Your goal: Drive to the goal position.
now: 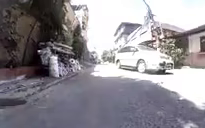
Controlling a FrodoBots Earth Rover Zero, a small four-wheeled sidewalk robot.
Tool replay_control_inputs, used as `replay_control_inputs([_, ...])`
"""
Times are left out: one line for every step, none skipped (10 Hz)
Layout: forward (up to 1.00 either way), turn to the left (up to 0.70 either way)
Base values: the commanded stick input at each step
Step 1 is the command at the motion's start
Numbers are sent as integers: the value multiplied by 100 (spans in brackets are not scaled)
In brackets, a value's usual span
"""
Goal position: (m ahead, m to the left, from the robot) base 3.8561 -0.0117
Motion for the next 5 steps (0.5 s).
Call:
replay_control_inputs([100,0])
replay_control_inputs([100,0])
replay_control_inputs([100,0])
replay_control_inputs([100,6])
replay_control_inputs([100,2])
